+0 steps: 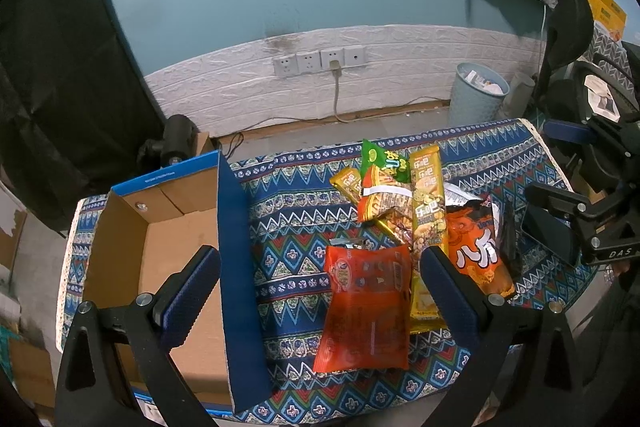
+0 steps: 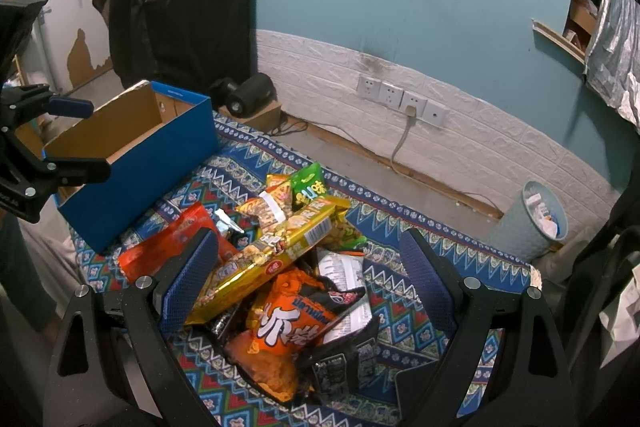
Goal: Organize snacks
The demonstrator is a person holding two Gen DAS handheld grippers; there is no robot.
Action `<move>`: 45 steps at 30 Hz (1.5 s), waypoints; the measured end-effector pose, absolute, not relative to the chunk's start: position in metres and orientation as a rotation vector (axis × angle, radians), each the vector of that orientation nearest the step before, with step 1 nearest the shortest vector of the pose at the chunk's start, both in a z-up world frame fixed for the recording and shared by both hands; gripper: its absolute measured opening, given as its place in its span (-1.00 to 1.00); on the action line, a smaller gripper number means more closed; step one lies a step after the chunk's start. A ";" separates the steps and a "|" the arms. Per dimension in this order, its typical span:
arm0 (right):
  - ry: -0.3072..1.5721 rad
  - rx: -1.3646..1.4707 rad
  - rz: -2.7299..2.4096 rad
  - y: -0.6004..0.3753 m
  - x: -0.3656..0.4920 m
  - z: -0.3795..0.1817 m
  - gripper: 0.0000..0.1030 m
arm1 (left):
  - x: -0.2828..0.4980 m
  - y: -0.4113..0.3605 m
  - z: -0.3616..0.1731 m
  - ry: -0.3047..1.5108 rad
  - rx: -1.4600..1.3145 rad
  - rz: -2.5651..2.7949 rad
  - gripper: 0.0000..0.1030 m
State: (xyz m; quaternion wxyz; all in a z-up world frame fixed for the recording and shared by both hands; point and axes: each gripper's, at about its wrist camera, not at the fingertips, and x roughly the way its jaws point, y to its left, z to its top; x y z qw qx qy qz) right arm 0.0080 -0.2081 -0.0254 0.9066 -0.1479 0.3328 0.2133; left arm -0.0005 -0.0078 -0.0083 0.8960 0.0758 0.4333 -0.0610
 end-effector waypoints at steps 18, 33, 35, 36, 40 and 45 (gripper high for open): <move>0.689 -0.310 0.439 -0.208 0.008 -0.026 0.76 | -0.001 -0.008 -0.009 0.903 0.155 -0.130 0.97; 0.688 -0.311 0.438 -0.208 0.009 -0.025 0.76 | -0.001 -0.008 -0.009 0.902 0.158 -0.129 0.97; 0.688 -0.312 0.439 -0.208 0.008 -0.026 0.76 | -0.002 -0.008 -0.009 0.902 0.159 -0.130 0.97; 0.688 -0.311 0.438 -0.208 0.008 -0.026 0.76 | -0.001 -0.008 -0.009 0.902 0.159 -0.129 0.97; 0.690 -0.312 0.438 -0.208 0.008 -0.026 0.76 | -0.001 -0.008 -0.010 0.905 0.160 -0.129 0.97; 0.691 -0.315 0.439 -0.209 0.008 -0.025 0.76 | 0.000 -0.009 -0.013 0.910 0.163 -0.130 0.97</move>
